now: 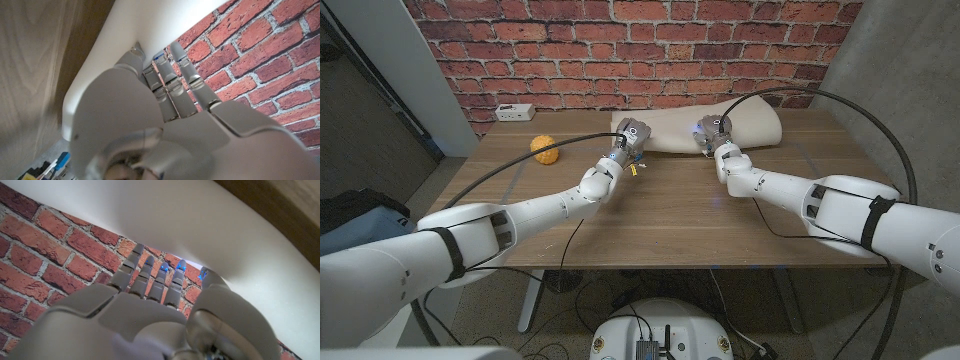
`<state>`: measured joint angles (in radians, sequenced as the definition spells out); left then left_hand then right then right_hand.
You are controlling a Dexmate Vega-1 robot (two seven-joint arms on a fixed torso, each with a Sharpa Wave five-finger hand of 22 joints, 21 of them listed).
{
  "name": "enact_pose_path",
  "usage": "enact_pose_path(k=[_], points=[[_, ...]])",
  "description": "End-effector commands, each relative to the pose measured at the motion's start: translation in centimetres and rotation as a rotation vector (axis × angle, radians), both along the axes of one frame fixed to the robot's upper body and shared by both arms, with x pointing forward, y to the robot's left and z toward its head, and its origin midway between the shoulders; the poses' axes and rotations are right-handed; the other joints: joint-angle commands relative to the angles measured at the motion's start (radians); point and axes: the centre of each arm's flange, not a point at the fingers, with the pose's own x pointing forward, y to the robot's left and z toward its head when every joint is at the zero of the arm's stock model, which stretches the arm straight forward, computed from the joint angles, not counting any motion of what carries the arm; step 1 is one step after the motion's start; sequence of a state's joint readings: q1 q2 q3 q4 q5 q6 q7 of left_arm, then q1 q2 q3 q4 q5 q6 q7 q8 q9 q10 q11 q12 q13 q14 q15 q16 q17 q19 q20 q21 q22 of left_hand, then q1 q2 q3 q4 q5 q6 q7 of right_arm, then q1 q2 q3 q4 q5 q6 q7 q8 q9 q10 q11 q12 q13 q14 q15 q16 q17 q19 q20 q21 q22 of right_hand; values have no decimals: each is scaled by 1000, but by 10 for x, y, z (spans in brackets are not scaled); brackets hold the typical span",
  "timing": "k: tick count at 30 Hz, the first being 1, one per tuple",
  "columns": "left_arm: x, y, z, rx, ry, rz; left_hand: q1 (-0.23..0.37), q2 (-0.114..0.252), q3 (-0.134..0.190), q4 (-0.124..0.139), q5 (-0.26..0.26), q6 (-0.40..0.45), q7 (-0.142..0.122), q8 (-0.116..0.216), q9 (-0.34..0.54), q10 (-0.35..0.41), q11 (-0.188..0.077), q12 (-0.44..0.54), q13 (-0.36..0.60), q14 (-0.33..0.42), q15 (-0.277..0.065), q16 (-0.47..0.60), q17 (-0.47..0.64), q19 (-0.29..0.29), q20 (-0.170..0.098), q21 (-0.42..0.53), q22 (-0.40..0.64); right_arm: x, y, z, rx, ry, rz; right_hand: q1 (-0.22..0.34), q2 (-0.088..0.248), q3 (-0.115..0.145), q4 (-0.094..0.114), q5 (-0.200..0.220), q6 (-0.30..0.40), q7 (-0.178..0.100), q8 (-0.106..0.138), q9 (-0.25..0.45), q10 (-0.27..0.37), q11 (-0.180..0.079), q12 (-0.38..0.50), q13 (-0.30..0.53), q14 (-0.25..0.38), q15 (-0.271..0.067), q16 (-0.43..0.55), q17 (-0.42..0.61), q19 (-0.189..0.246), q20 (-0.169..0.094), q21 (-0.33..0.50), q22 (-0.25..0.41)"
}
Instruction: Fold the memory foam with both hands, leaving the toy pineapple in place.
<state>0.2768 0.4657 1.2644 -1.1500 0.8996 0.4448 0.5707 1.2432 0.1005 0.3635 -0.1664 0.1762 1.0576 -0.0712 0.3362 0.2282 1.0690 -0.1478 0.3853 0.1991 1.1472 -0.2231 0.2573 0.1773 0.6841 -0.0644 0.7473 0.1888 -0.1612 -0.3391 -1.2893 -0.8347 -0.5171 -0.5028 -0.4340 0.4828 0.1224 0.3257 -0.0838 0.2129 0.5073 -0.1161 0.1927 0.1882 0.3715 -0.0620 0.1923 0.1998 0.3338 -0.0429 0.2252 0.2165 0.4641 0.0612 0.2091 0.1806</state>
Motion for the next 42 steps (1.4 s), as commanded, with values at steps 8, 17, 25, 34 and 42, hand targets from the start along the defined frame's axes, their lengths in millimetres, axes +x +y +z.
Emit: enact_pose_path(k=[8,17,25,34,42], points=[[-49,10,-19,23,29,-68,37,27,2,7,2,34,19,14,9,22,-26,10,128,6,-3,-8,4,-6,-57,13,0,-68,1,5,120,-26,114,-160,-36,-70,76,-11,-31,34,-3,4,-25,47,3,3,-34,-40,-8,11,-67,45,-14,8],[-65,18,-31,50,70,-46,39,25,2,7,4,37,17,16,9,24,-28,10,142,11,-4,-10,6,-9,-58,18,0,-92,-5,-5,144,-30,89,-201,-31,-83,99,-8,-30,41,-1,5,-26,58,5,4,-37,-32,-6,13,-74,54,-12,8],[-81,23,-39,43,113,-56,39,25,2,9,5,39,15,18,10,24,-29,9,152,9,-5,-15,7,-16,-58,21,0,-109,-15,-23,163,-20,66,-207,-22,-81,103,-6,-29,42,0,4,-24,58,6,4,-35,-33,-5,13,-71,55,-9,8],[-100,27,-47,44,140,-64,42,24,1,8,7,39,11,20,11,25,-30,7,162,12,-7,-16,9,-19,-60,26,-1,-125,-20,-40,167,-18,60,-211,-16,-78,106,-3,-29,42,1,4,-23,58,7,4,-32,-33,-5,11,-69,54,-7,8],[-117,29,-53,40,171,-76,41,24,0,9,7,36,14,20,12,27,-31,5,171,8,-6,-20,10,-23,-60,29,-1,-133,-20,-50,161,-9,61,-212,-13,-76,106,-2,-29,43,1,3,-23,59,7,3,-30,-34,-6,9,-68,51,-5,8]])
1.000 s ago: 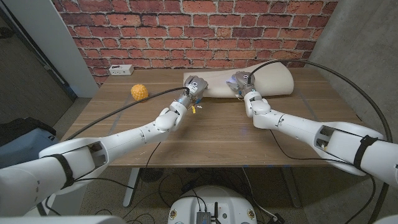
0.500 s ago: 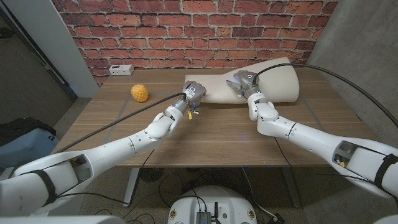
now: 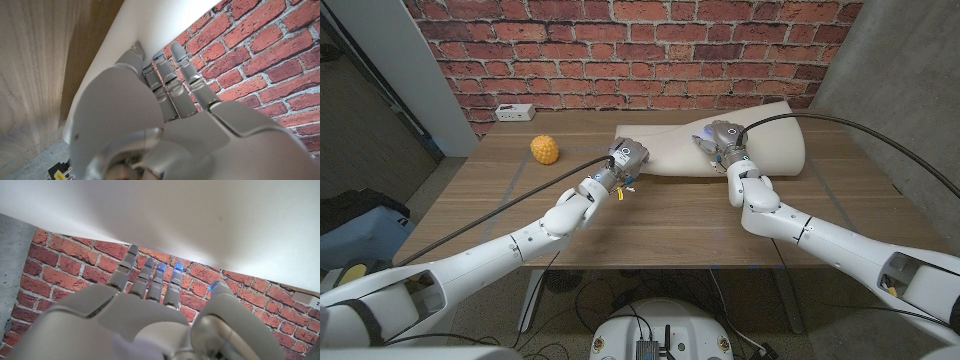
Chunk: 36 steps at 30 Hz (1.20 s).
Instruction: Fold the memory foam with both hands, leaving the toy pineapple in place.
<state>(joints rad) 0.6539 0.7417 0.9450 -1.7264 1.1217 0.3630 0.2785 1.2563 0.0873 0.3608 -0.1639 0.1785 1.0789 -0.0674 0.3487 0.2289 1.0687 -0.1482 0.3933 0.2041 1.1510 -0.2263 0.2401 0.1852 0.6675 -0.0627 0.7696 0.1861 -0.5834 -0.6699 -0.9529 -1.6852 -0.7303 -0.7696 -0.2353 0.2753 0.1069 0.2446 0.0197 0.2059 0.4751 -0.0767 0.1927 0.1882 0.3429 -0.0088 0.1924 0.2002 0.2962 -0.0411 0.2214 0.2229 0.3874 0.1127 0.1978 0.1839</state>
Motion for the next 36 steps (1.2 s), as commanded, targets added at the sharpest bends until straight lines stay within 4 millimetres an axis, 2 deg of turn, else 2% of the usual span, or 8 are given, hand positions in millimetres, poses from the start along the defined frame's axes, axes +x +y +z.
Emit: enact_pose_path(k=[1,11,18,23,32,36], points=[[-27,4,-9,1,46,-13,28,37,3,7,5,15,9,8,11,27,-31,-3,168,4,-3,-3,2,-7,-62,7,2,-18,-5,-16,1,6,-5,-5,2,6,2,6,3,3,1,3,6,6,7,3,7,-35,-2,2,9,-1,6,4],[-47,11,-15,-12,103,-12,28,38,3,8,6,13,4,10,12,25,-33,-8,177,3,-4,-5,4,-12,-62,11,1,-21,-11,-26,2,26,-7,-5,3,8,2,7,4,2,2,3,7,7,8,3,7,-37,-3,0,8,-2,6,4],[-52,24,-10,-90,164,-2,28,39,3,9,7,9,4,12,16,25,-30,-11,183,2,-4,-7,4,-15,-63,14,1,-19,-16,-32,5,43,-6,-6,4,9,1,8,4,4,2,3,7,6,8,3,7,-36,-4,-1,8,-3,7,4],[-56,26,-11,-83,231,12,29,38,3,9,8,9,5,13,16,26,-33,-14,188,1,-4,-9,5,-16,-63,17,1,-19,-17,-33,4,43,-3,-6,4,10,0,9,2,5,1,3,8,11,8,3,8,-35,-5,-3,8,-3,7,4],[-52,26,-14,-130,330,5,32,33,2,6,7,11,6,15,15,32,-27,-16,195,7,-3,-8,5,-12,-66,24,0,-14,-21,-42,3,71,-7,-5,5,13,-1,10,4,4,3,2,10,9,9,3,10,-37,-5,-5,9,-4,9,4],[-46,27,-13,-159,386,4,30,36,7,6,2,-18,27,1,13,18,-9,-39,183,-12,13,-21,1,-21,-47,29,0,-12,-24,-46,4,74,-14,-4,7,15,-2,11,6,6,3,2,12,10,10,3,14,-37,-4,-6,11,-5,10,4]])
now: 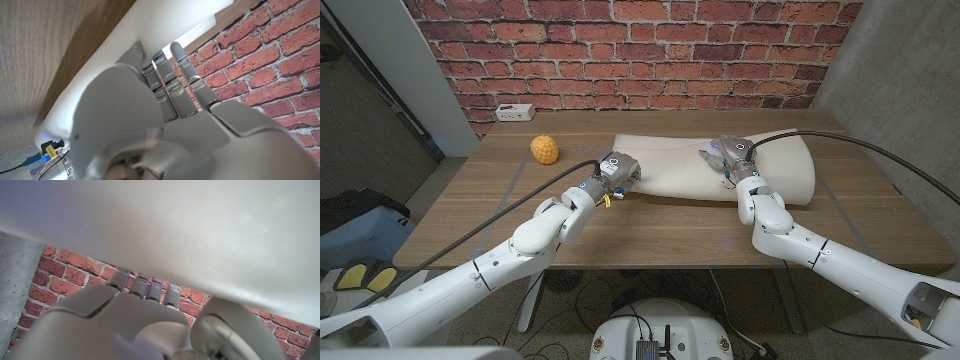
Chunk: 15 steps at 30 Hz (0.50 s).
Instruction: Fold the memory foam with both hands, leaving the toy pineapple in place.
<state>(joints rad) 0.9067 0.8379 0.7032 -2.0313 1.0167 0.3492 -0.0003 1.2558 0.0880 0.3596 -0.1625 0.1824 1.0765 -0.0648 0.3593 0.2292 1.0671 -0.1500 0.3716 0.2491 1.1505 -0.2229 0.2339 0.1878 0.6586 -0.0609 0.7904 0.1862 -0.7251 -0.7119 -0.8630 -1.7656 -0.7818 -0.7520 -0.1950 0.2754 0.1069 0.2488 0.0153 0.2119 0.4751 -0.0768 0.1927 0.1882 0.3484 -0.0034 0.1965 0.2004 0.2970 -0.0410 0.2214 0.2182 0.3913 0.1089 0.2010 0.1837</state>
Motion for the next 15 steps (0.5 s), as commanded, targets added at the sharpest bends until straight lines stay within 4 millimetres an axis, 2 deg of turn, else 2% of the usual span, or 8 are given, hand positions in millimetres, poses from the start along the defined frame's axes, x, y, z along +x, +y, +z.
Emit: enact_pose_path(k=[1,4,8,9,10,11,13,15], points=[[6,3,0,-62,143,2,13,32,2,13,-3,-46,35,-24,11,9,7,-29,133,-26,13,-19,-1,-16,-40,9,-1,5,-8,-11,4,23,-12,-3,11,13,2,6,10,10,5,2,9,4,7,2,14,-38,-4,-2,9,-3,7,4],[9,3,0,-74,171,-4,-69,10,-28,44,-6,-98,38,-56,6,-44,36,-70,117,-88,51,-42,-6,-37,-8,6,-5,6,-10,-13,9,22,-14,0,28,23,4,9,17,10,7,2,14,-1,8,2,19,-40,-2,-2,12,-8,9,4],[9,2,1,-88,188,-13,-215,-39,-79,86,-7,-239,48,-141,-12,-138,65,-134,93,-226,83,-57,-3,-97,74,-24,-8,7,-12,-13,4,18,-21,5,58,42,10,13,33,11,12,2,24,-7,11,2,29,-47,1,-2,19,-17,12,3],[8,2,2,-93,187,-18,-301,-61,-114,115,1,-321,33,-175,-20,-214,82,-165,88,-315,94,-57,2,-146,116,-53,-8,7,-13,-14,4,17,-22,7,63,47,11,14,39,7,14,2,28,-7,12,2,31,-47,2,-2,20,-18,13,3],[7,2,2,-104,182,-27,-336,-70,-128,125,6,-381,27,-187,-24,-259,91,-177,86,-366,109,-57,4,-168,131,-68,-8,7,-13,-14,4,16,-23,8,67,51,12,14,43,6,15,2,31,-11,13,2,34,-48,3,-2,22,-20,13,3],[6,2,2,-112,176,-37,-381,-88,-148,133,20,-469,15,-188,-28,-376,105,-194,78,-468,131,-57,5,-230,152,-107,-7,7,-14,-13,2,14,-22,8,71,55,14,15,48,8,17,2,34,-10,14,2,35,-50,3,-2,22,-21,13,3],[4,2,1,-130,151,-58,-463,-87,-175,162,34,-597,14,-186,-32,-546,129,-197,63,-644,180,-61,8,-325,165,-168,-5,7,-14,-13,3,10,-20,9,78,62,19,15,57,7,19,2,42,-7,16,2,38,-52,4,-1,25,-24,15,3],[1,3,0,-160,131,-92,-521,-85,-194,179,47,-705,5,-188,-36,-682,145,-194,47,-760,204,-55,9,-443,187,-236,-4,7,-14,-11,0,0,-17,9,81,68,23,15,68,4,22,2,46,-9,17,2,45,-54,7,-1,27,-26,15,3]])
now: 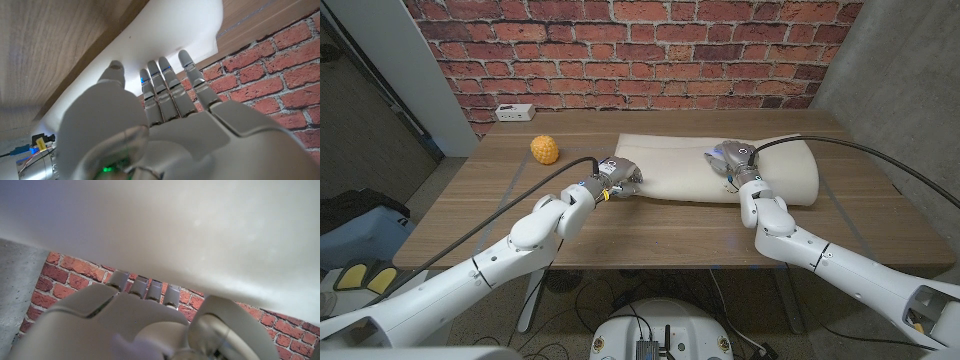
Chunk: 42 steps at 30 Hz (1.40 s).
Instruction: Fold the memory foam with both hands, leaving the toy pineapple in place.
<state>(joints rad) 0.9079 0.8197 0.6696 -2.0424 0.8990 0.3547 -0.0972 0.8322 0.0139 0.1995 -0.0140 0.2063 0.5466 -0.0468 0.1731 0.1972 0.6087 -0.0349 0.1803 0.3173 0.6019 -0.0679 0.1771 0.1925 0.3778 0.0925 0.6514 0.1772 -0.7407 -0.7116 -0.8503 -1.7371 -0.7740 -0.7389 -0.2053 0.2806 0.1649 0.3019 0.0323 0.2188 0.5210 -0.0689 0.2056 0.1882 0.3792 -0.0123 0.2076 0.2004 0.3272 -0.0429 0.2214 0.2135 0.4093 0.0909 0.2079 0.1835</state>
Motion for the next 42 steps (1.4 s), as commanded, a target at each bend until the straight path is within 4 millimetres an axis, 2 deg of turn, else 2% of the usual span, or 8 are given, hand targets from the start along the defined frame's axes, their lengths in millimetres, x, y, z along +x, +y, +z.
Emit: enact_pose_path(k=[1,3,5,7,12,16,22,42], points=[[-7,1,-1,-106,-30,-90,-113,-8,-38,35,27,-205,-19,2,-5,-271,32,-2,-27,-249,62,1,4,-190,35,-116,6,2,-4,1,-4,-21,1,3,24,17,7,8,23,-4,9,2,20,0,7,2,18,-52,8,4,11,-10,9,4],[-11,2,-2,-136,-78,-119,-143,1,-45,45,29,-277,-31,-1,-7,-349,18,-1,-38,-314,80,1,4,-229,34,-143,7,1,-3,3,-8,-31,7,3,24,20,9,8,27,-2,9,2,22,4,7,2,19,-52,8,4,12,-10,10,4],[-14,3,-3,-173,-137,-145,-153,19,-42,51,30,-309,-36,-2,-7,-381,19,-1,-43,-346,64,0,4,-247,14,-156,8,1,-2,6,-13,-39,11,2,23,23,12,8,31,-2,10,2,26,4,8,2,22,-51,9,4,14,-11,11,4],[-19,3,-5,-223,-205,-158,-143,70,-16,51,33,-298,-38,13,-8,-388,13,10,-50,-355,63,8,3,-246,3,-161,8,2,0,10,-18,-47,15,2,22,25,13,8,33,-2,10,2,27,3,8,2,24,-52,10,4,17,-11,12,4],[-20,-2,-5,-203,-202,-136,-91,149,63,1,7,-150,-24,49,-11,-251,13,61,-78,-248,38,36,-11,-148,1,-143,7,6,4,15,-30,-51,10,2,23,31,17,8,37,-3,10,1,30,0,9,1,26,-52,10,4,18,-11,12,3],[-20,-6,-6,-179,-174,-132,-92,161,96,-12,-9,-65,-12,61,-12,-179,12,77,-93,-204,39,38,-14,-102,2,-137,5,13,6,18,-37,-43,-2,2,23,34,19,8,37,-3,9,1,29,2,7,1,27,-54,10,4,19,-13,12,3],[-21,-11,-5,-153,-181,-130,-108,158,110,-9,-15,-1,-1,69,-13,-162,-3,72,-104,-187,34,33,-16,-81,1,-138,3,24,9,25,-41,-36,-11,1,21,38,23,7,36,-4,7,1,27,0,5,1,26,-56,9,4,19,-13,12,3],[-16,-12,-3,-136,-239,11,-159,142,123,-13,-21,-110,-22,2,-13,-243,4,21,-120,-256,46,1,-17,-96,-9,-172,2,67,21,47,-78,-4,-52,-4,14,48,33,5,33,-5,2,1,28,-1,3,1,25,-56,6,4,19,-13,11,3]])
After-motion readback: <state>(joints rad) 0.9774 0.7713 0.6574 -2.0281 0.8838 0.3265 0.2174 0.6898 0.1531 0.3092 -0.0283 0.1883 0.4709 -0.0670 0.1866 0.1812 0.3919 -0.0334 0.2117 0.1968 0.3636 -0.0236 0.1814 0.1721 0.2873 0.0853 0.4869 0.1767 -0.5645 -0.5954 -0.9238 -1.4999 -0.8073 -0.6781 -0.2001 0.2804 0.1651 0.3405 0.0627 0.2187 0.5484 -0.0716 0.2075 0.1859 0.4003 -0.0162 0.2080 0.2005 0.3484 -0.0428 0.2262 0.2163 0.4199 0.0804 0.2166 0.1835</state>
